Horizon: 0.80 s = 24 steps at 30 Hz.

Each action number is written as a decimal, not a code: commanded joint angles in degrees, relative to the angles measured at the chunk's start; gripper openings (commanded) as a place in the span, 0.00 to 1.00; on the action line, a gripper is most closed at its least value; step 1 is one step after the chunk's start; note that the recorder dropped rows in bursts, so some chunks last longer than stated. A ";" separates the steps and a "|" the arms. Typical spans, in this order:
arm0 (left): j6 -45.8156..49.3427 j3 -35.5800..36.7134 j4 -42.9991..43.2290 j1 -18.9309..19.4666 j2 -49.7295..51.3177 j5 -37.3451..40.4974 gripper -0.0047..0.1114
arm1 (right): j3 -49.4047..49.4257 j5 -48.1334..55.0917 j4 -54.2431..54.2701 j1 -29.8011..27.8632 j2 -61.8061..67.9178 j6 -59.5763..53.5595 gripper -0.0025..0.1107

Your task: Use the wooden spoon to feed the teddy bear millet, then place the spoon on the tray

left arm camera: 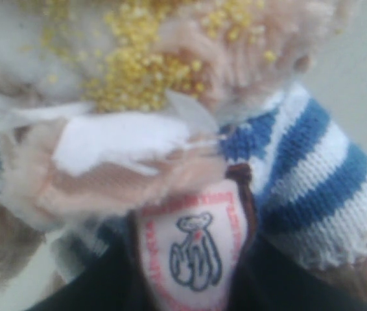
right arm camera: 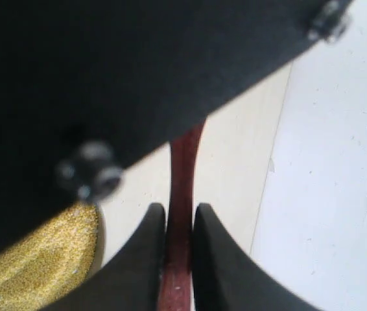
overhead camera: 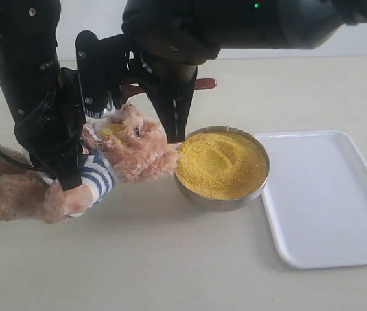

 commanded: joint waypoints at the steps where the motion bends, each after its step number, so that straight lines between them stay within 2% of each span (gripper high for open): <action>1: 0.01 -0.04 -0.35 0.21 -0.70 0.41 0.07 | 0.09 0.43 -0.97 0.09 -0.51 0.47 0.02; 15: -0.12 -0.04 0.10 0.21 -0.70 0.42 0.07 | 0.31 1.14 -1.48 0.19 -0.51 1.09 0.02; 18: -0.12 -0.04 0.10 0.21 -0.70 0.20 0.07 | 4.35 -0.18 -7.00 1.30 -0.51 4.38 0.02; 24: -0.40 -0.04 0.10 0.21 -0.70 0.19 0.07 | 5.12 -4.37 -6.52 1.40 -2.89 8.54 0.02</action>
